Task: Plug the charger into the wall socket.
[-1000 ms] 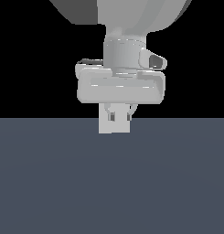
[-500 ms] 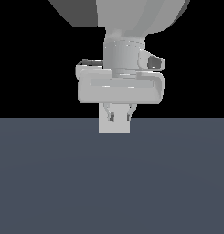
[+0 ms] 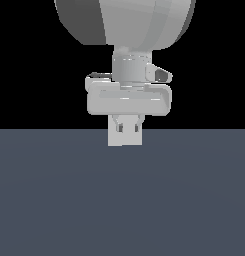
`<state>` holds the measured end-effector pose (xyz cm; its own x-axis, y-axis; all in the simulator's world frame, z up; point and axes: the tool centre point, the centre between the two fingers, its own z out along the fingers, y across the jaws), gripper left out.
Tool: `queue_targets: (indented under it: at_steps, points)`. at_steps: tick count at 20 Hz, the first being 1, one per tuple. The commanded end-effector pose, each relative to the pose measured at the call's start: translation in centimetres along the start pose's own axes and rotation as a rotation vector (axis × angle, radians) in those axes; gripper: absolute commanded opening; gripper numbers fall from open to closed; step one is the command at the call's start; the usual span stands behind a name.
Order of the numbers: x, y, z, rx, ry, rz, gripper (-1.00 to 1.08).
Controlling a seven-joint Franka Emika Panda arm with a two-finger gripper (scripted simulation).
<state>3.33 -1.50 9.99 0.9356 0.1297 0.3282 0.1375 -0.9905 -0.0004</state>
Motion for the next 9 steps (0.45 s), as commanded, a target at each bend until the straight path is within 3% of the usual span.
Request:
queue_targets:
  at_steps: [1,9]
  points:
    - [0.72,0.01,0.23,0.000,0.000,0.000,-1.00]
    - [1.34,0.02,0.47,0.000,0.000,-0.001,-1.00]
